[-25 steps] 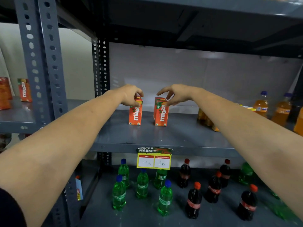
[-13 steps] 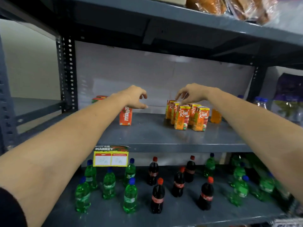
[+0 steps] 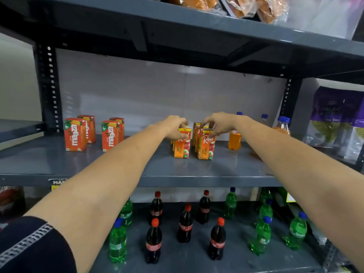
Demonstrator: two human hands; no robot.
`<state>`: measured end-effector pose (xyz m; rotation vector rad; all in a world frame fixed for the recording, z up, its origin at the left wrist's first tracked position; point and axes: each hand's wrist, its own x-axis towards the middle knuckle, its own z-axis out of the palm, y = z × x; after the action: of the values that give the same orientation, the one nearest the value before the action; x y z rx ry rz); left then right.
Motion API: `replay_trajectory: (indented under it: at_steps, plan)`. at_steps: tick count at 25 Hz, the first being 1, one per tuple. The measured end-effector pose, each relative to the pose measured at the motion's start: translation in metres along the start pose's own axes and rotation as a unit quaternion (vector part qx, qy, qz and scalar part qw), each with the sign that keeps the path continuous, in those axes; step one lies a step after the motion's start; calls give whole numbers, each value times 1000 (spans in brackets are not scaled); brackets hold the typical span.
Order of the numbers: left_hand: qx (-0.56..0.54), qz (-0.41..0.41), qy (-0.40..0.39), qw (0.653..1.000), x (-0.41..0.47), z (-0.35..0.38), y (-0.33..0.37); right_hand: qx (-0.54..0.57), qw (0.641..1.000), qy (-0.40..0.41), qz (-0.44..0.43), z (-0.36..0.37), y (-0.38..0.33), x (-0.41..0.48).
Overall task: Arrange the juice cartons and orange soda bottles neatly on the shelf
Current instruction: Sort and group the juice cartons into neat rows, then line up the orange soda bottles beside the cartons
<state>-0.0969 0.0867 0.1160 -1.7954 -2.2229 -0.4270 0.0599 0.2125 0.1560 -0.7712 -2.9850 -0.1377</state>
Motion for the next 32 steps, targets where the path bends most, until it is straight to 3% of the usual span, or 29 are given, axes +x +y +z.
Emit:
replay_trajectory:
  at_steps: [14, 21, 26, 32]
  plan:
    - [-80, -48, 11, 996, 2, -1, 12, -8, 998, 25, -54, 4, 16, 6]
    - [-16, -55, 17, 998, -6, 9, 18, 57, 997, 34, -41, 14, 27, -14]
    - [27, -28, 96, 995, -8, 11, 48, 45, 996, 74, -31, 1, 68, -56]
    - [2, 46, 164, 985, 25, 18, 137, 8, 993, 118, 8, -29, 151, -113]
